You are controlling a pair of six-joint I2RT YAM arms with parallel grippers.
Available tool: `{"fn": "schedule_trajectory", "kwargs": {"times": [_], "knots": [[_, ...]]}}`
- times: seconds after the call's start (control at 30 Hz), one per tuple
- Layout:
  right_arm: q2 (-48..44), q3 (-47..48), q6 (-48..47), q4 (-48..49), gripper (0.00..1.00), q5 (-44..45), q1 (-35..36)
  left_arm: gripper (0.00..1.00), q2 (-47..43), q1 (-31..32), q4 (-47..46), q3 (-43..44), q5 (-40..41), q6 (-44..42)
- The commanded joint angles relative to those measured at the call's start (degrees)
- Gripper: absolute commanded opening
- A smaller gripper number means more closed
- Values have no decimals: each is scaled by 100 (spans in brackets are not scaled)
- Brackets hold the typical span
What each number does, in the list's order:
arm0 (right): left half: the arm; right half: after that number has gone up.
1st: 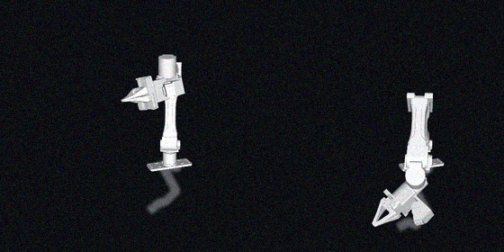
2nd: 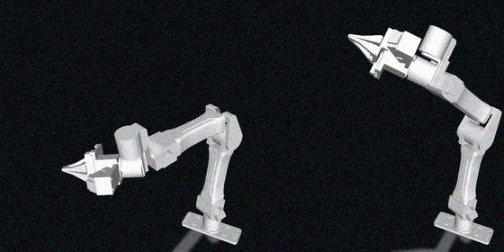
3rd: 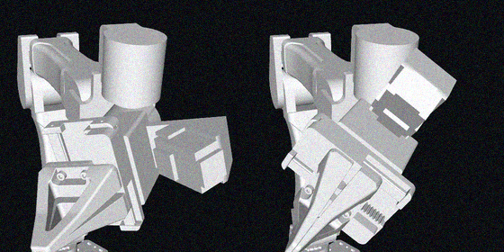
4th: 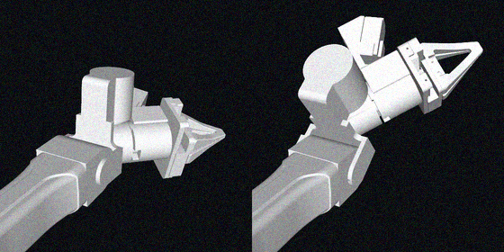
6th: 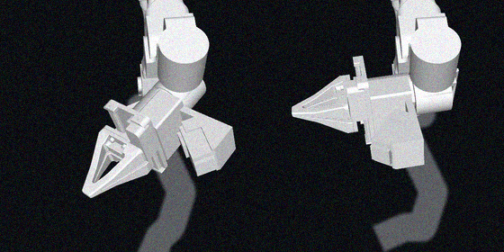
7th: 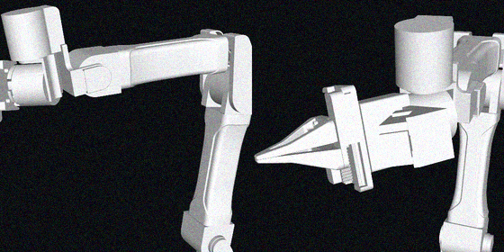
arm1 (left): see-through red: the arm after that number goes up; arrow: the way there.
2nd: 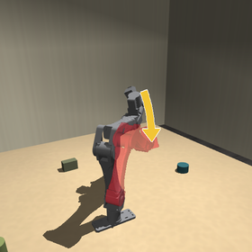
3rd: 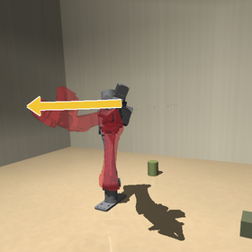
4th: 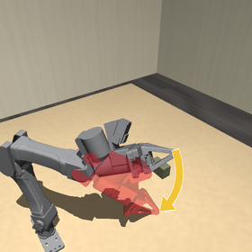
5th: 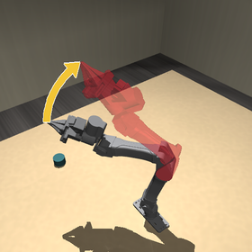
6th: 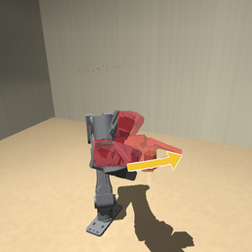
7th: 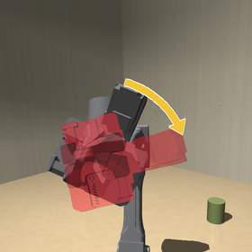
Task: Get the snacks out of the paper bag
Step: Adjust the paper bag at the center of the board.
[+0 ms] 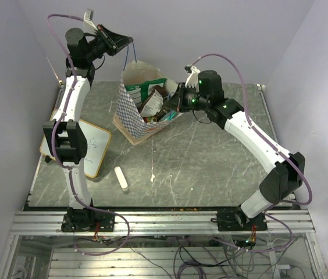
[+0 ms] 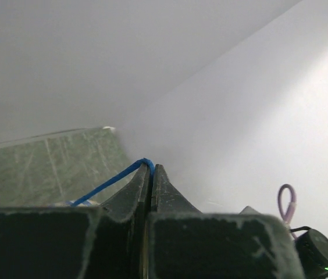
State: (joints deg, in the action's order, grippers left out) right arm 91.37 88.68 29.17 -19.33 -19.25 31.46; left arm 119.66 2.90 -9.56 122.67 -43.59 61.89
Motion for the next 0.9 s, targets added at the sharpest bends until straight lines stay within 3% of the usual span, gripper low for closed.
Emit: {"fn": "schedule_trajectory", "kwargs": {"times": [0.0,0.1,0.3,0.67,0.77,0.87], "knots": [[-535,-586,0,-39,0,-269,78,7,-705,10,-2008,-428,-282,924],[-907,-1011,-139,-253,2,-169,88,7,-991,69,-1809,-734,-370,867],[-1461,-1174,-682,-1299,18,813,63,7,-1679,209,-1818,-1676,-305,873],[-2262,-325,-2063,-2636,69,2298,53,7,-1953,449,-355,-1609,64,178],[-2280,-11,-2485,-2674,74,2477,53,7,-1944,511,-81,-1521,81,46],[-2366,-289,-3172,-2102,75,1977,63,7,-1965,583,-130,-1576,64,110]]}}
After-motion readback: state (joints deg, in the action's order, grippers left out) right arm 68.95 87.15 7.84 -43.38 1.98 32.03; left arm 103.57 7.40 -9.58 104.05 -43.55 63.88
